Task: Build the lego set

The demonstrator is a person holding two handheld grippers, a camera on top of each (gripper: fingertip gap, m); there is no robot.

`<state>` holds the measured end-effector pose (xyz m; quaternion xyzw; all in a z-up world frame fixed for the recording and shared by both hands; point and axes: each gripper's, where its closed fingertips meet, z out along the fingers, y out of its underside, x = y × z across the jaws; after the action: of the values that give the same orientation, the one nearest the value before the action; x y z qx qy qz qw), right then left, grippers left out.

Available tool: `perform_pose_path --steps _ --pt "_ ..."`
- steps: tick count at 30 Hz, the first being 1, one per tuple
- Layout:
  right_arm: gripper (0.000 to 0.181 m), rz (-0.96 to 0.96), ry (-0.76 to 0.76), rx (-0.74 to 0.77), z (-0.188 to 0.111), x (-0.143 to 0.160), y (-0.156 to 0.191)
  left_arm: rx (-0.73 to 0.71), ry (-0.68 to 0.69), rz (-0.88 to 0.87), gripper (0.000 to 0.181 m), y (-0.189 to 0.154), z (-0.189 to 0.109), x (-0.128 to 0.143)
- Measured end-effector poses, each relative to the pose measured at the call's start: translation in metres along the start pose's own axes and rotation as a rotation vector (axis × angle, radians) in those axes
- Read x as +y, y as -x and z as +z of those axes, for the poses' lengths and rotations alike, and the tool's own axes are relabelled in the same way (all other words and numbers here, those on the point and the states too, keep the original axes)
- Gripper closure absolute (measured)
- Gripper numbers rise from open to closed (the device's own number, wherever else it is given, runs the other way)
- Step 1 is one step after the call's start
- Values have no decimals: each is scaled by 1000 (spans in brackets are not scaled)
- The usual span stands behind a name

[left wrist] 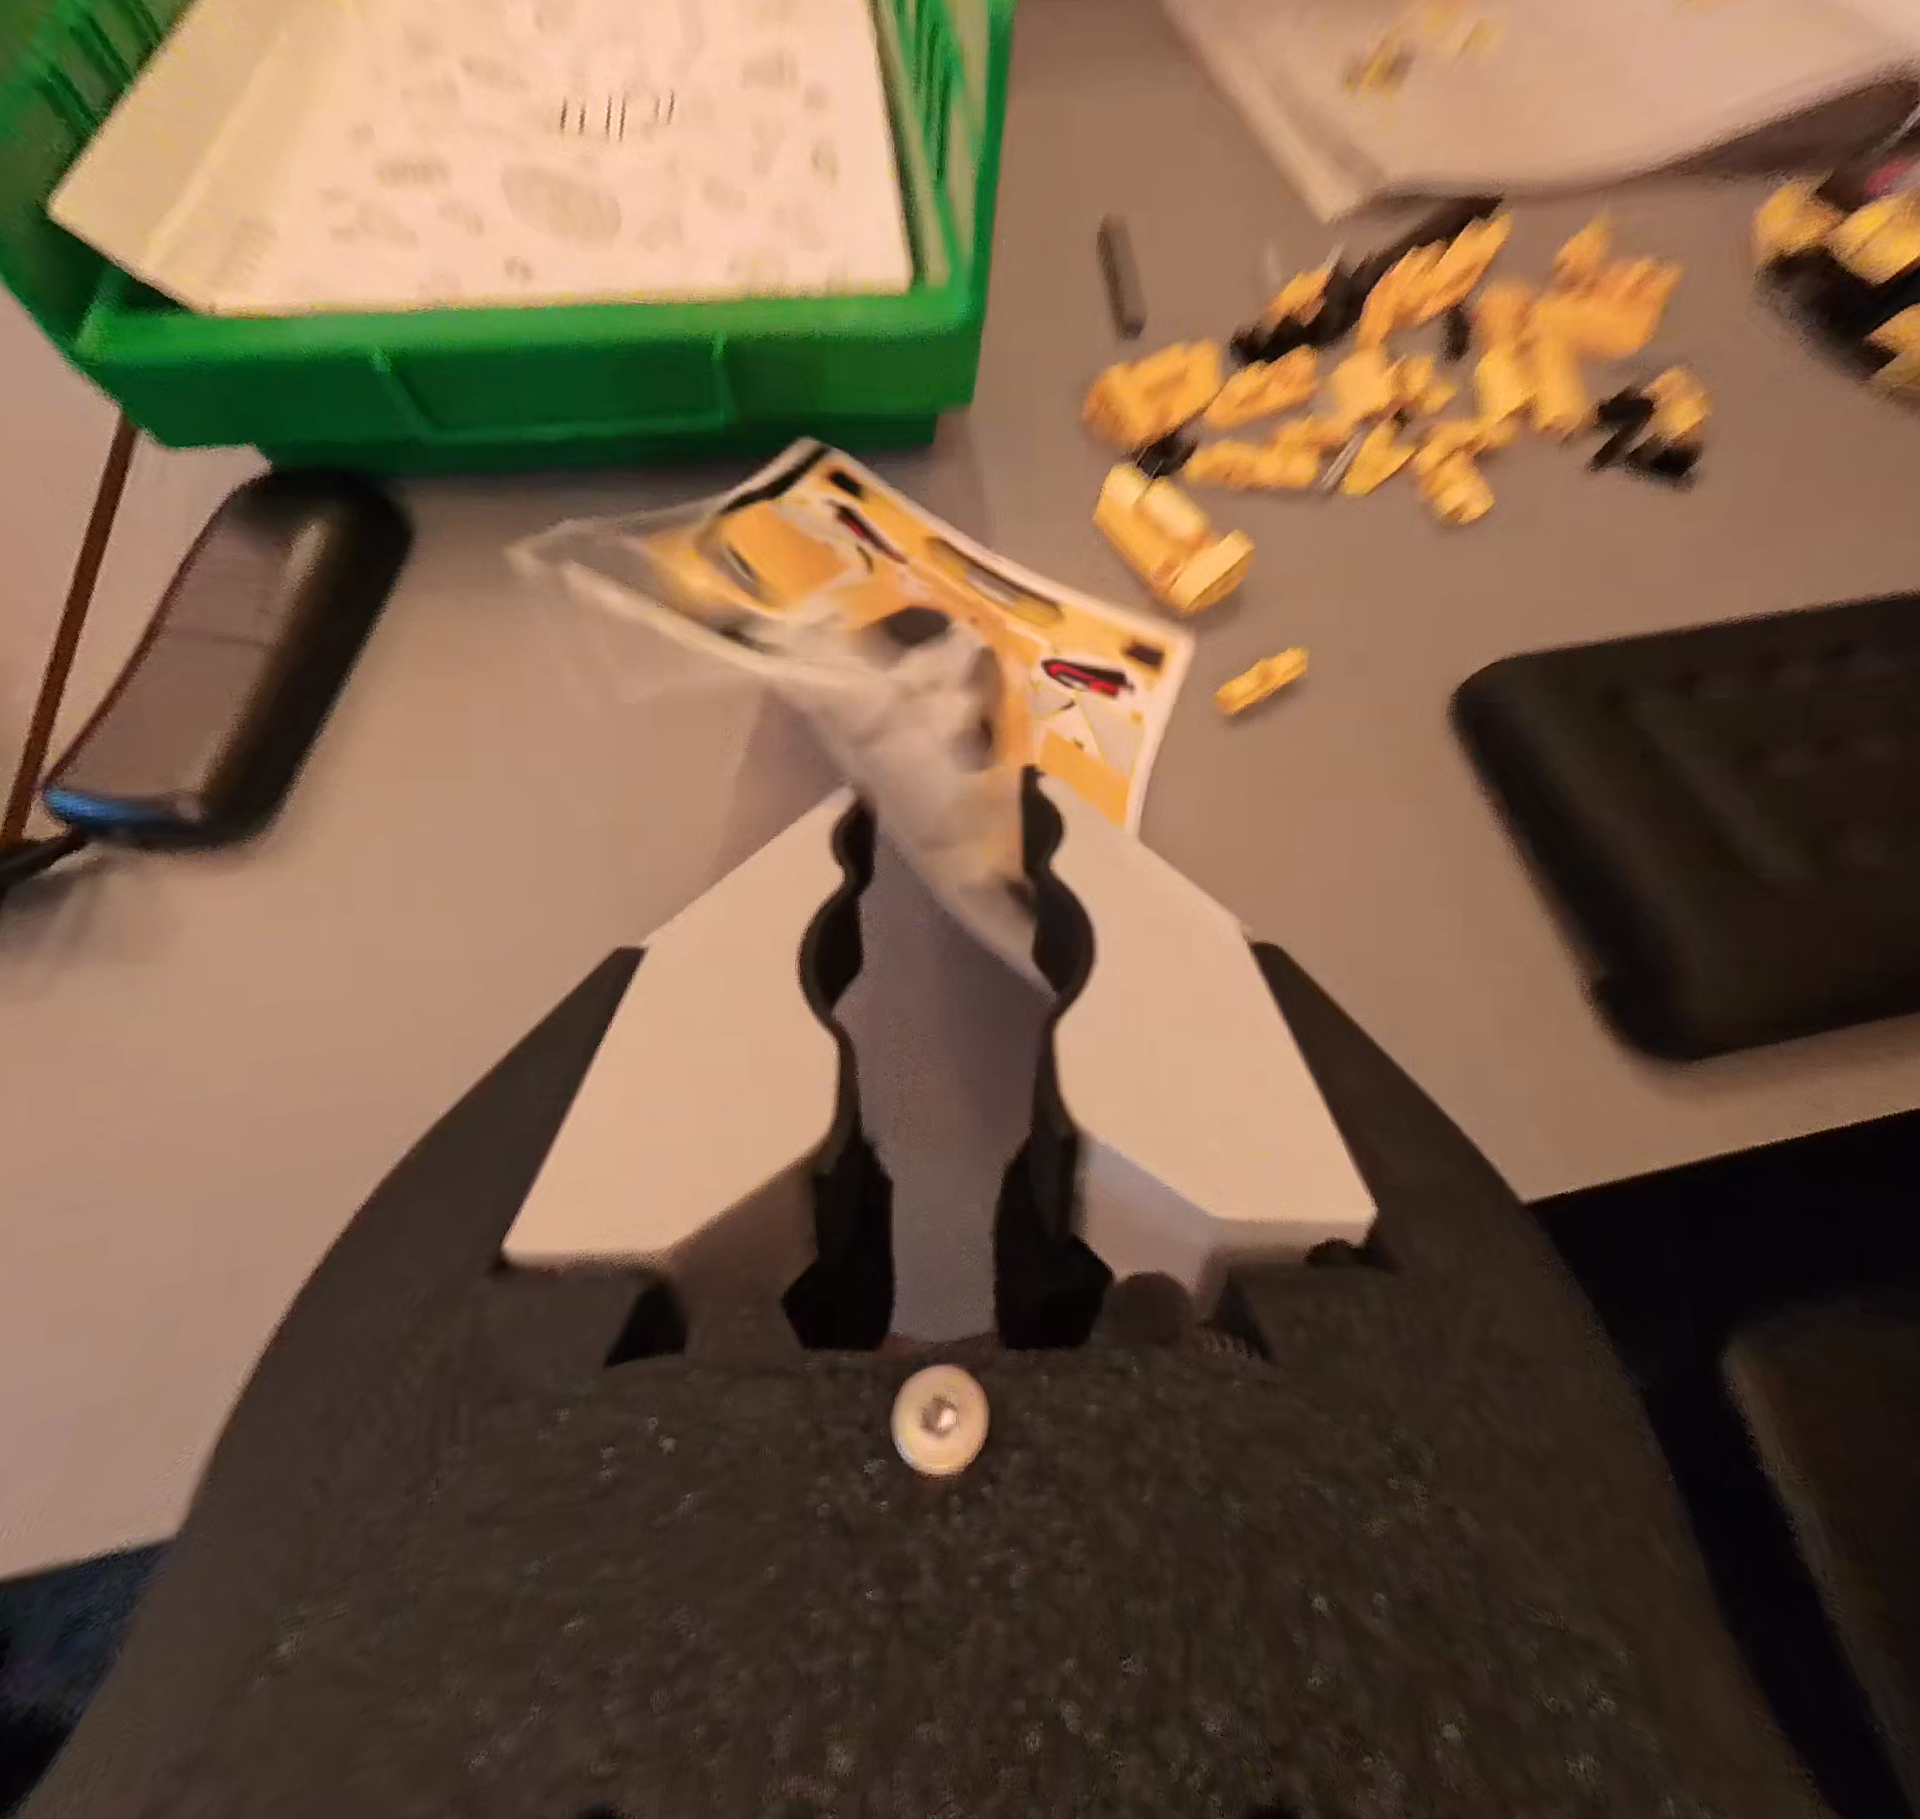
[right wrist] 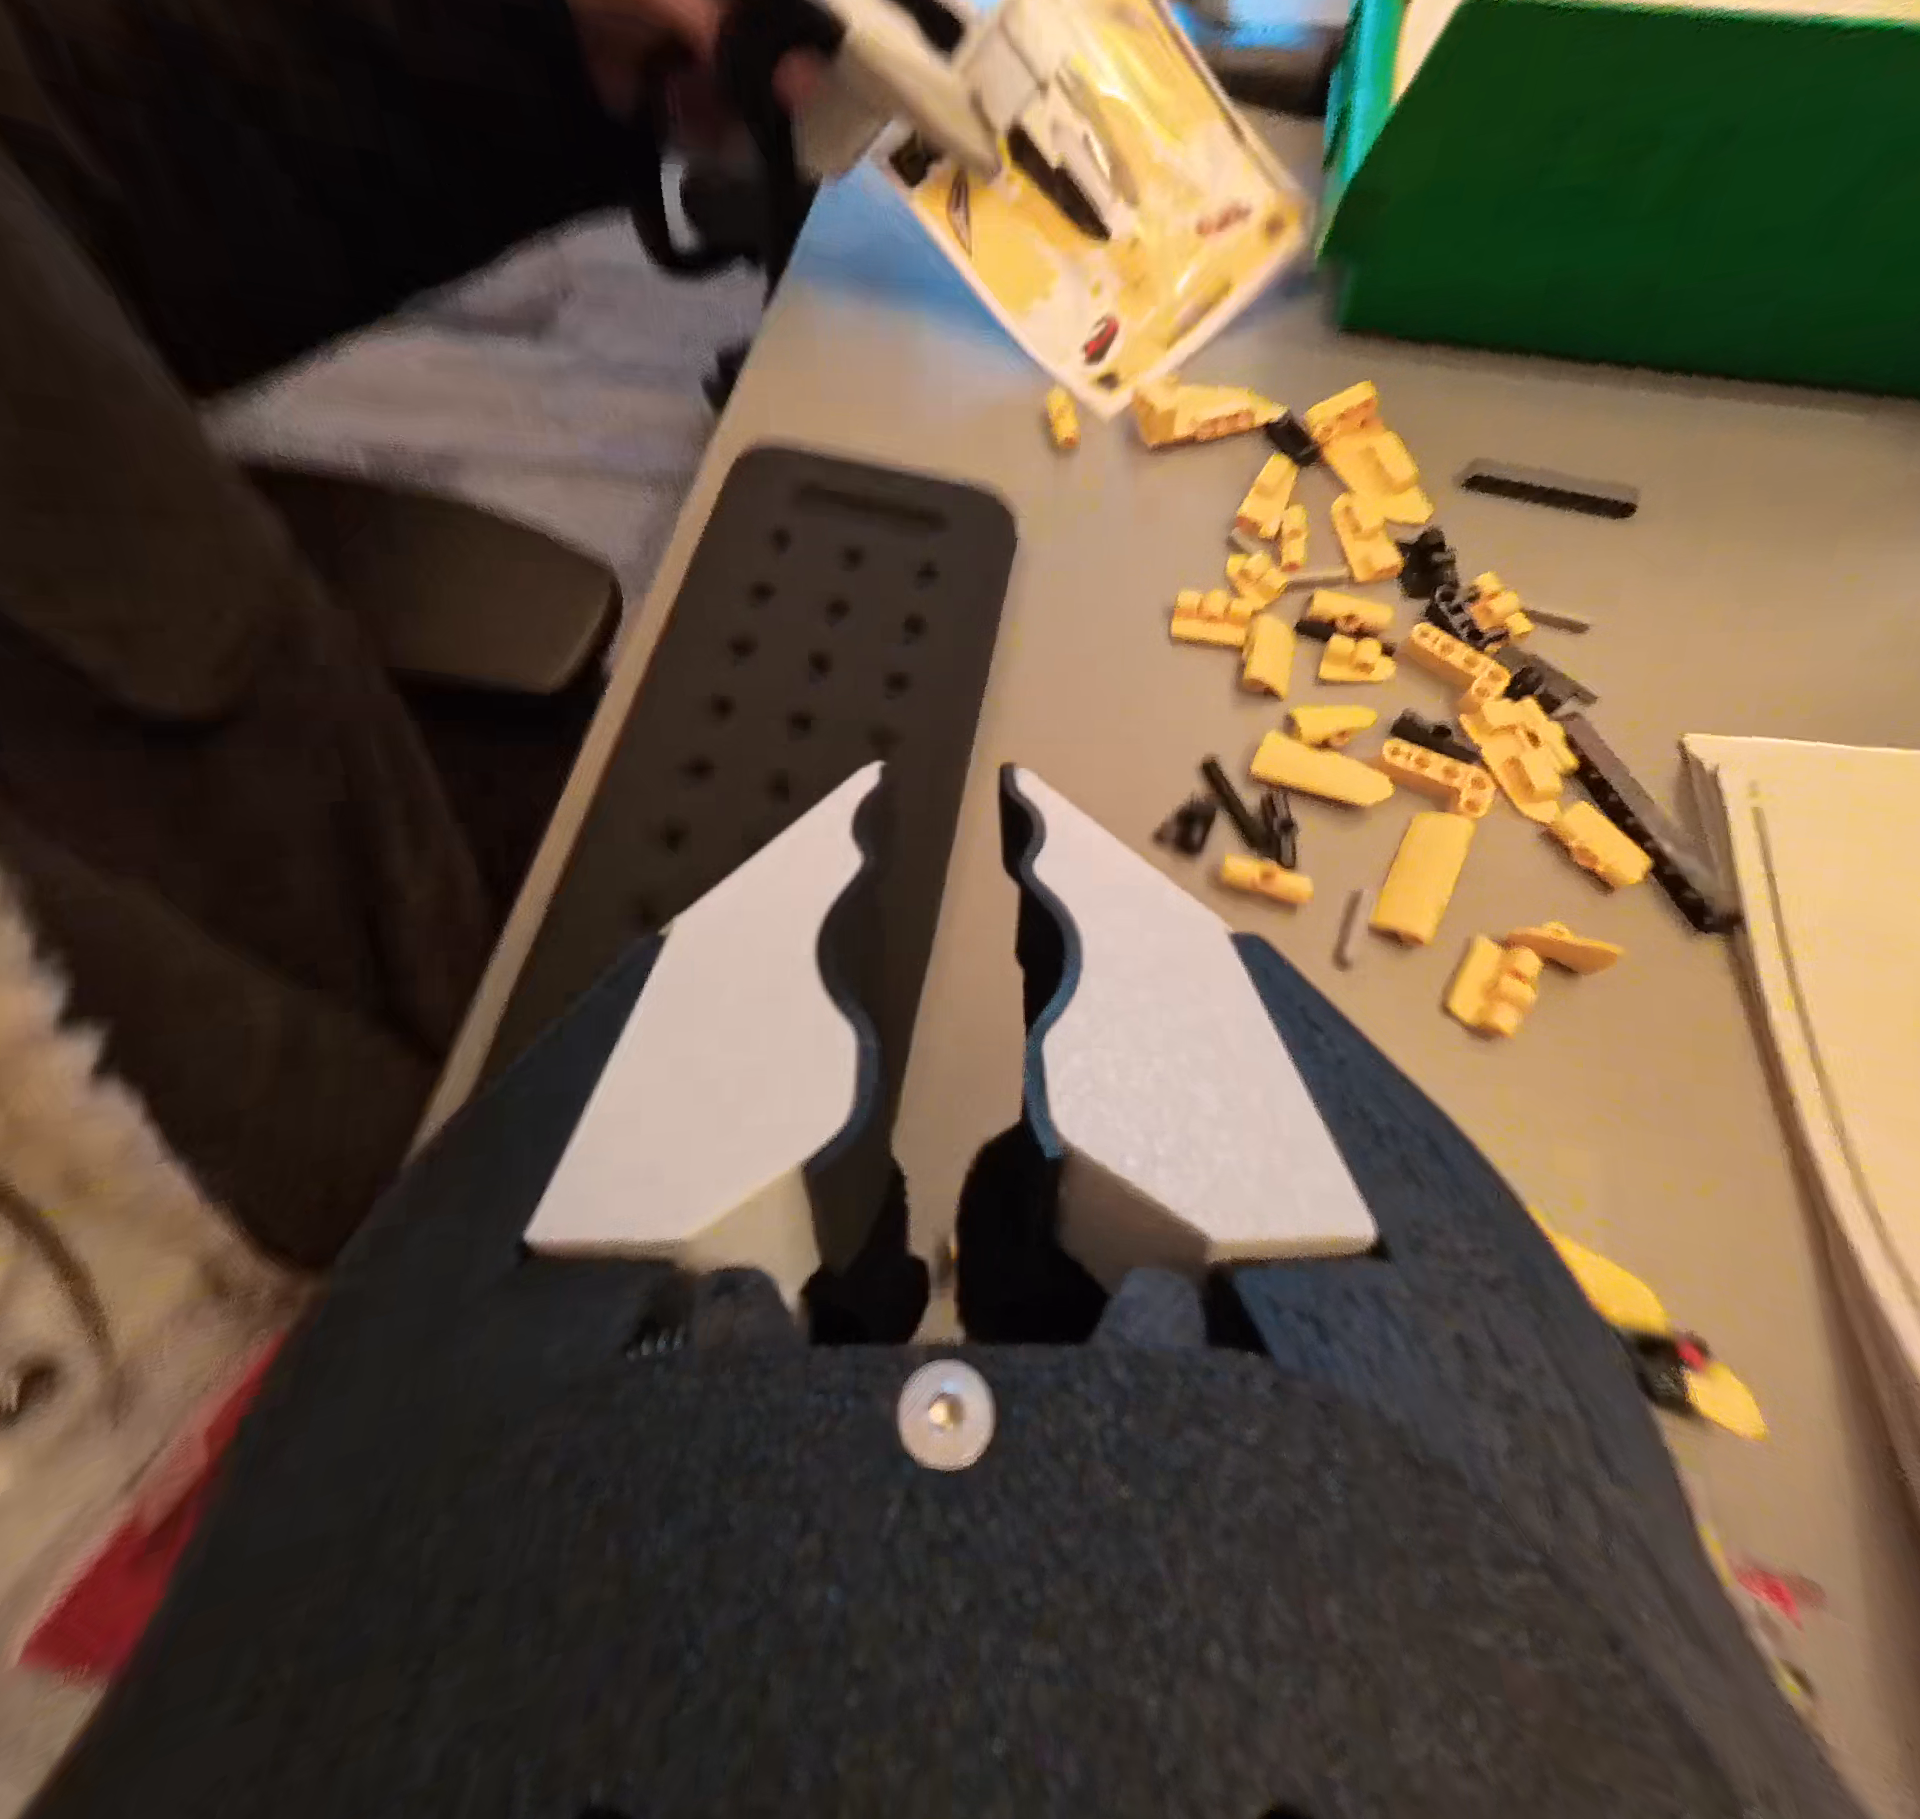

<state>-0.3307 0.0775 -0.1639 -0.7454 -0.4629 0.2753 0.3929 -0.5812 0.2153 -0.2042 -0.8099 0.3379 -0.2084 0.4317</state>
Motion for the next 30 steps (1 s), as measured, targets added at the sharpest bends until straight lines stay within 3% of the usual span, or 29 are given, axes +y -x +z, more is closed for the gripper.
perform_pose_path --steps 5,9,17,24,28,30 --pt "151 298 -143 -105 46 -40 -13 155 -148 -96 172 -36 -3 -31" --pt "151 448 -199 -173 59 -49 -18 266 -273 -201 181 -61 -7 -51" --pt "148 595 -342 -180 39 -57 -35 309 -596 -426 181 -60 -50 -103" --pt "148 544 -362 -180 26 -60 -30 329 -752 -511 181 -59 -71 -130" --pt "147 569 -444 -168 3 -67 -36 506 -832 -603 181 -98 -58 -156" --pt "147 556 -441 -163 -10 -63 -35 437 -848 -594 181 -102 -46 -161"
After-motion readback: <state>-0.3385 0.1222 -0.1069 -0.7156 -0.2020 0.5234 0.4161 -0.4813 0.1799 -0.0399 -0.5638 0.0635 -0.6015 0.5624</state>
